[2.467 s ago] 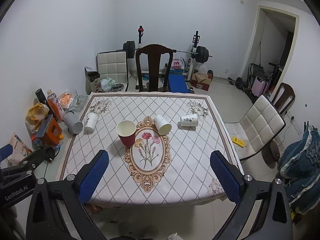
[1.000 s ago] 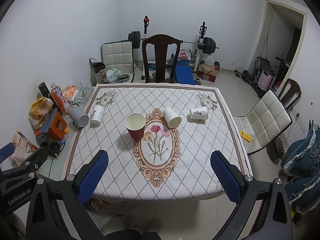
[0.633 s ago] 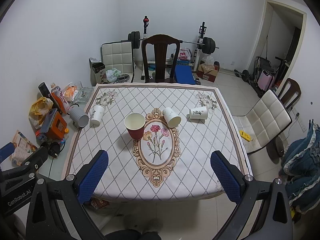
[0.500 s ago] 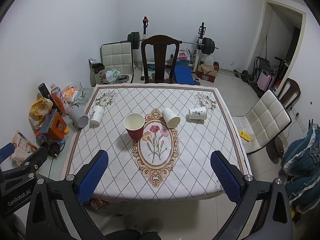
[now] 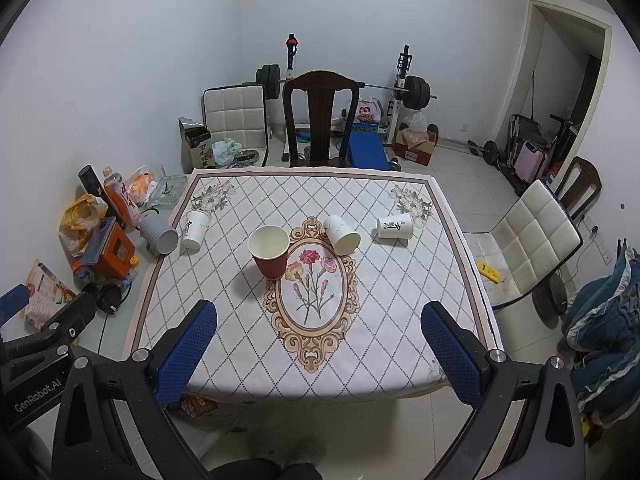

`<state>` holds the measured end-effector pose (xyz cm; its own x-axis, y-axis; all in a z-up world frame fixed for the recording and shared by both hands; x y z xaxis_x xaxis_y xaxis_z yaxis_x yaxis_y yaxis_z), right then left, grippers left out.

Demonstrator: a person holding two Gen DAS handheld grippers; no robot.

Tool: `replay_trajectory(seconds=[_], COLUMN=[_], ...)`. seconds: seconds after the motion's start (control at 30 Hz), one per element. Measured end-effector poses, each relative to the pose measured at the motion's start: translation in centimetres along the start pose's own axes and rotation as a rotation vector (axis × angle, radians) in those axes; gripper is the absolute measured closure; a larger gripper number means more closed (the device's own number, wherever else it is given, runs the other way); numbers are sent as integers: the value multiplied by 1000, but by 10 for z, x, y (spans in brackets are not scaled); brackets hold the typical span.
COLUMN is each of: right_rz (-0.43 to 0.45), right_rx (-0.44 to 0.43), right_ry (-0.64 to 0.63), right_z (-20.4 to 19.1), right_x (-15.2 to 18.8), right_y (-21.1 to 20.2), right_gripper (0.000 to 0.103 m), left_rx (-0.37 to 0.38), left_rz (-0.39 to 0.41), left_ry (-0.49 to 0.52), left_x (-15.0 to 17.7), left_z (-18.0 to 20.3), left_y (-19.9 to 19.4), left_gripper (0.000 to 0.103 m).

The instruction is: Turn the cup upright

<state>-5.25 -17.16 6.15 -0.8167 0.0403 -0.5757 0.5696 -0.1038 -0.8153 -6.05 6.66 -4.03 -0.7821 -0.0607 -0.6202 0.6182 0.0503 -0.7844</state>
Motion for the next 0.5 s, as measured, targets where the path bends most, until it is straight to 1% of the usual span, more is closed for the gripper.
replay_trajectory(seconds=[0.5], right_rz=[0], right_rx=[-4], right_ry=[5], right_z=[0], right_x=[7], right_y=[-4], right_gripper=[0], left_rx=[1], left_rz=[3], left_ry=[-2], left_x=[1], left_z=[1], left_y=[-2], left_gripper=[0])
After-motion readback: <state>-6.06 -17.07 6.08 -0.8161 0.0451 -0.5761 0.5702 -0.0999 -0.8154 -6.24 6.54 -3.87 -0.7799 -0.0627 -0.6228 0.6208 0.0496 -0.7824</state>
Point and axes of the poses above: each gripper's, at about its wrist camera, not at the fingertips, and y roughly the way its jaws point, z to its right, x to its underside, the point moved 2 cm from there along y, roughly the way its jaws point, and after that the axes turned 4 degrees about -y, right-handed, at the moved point
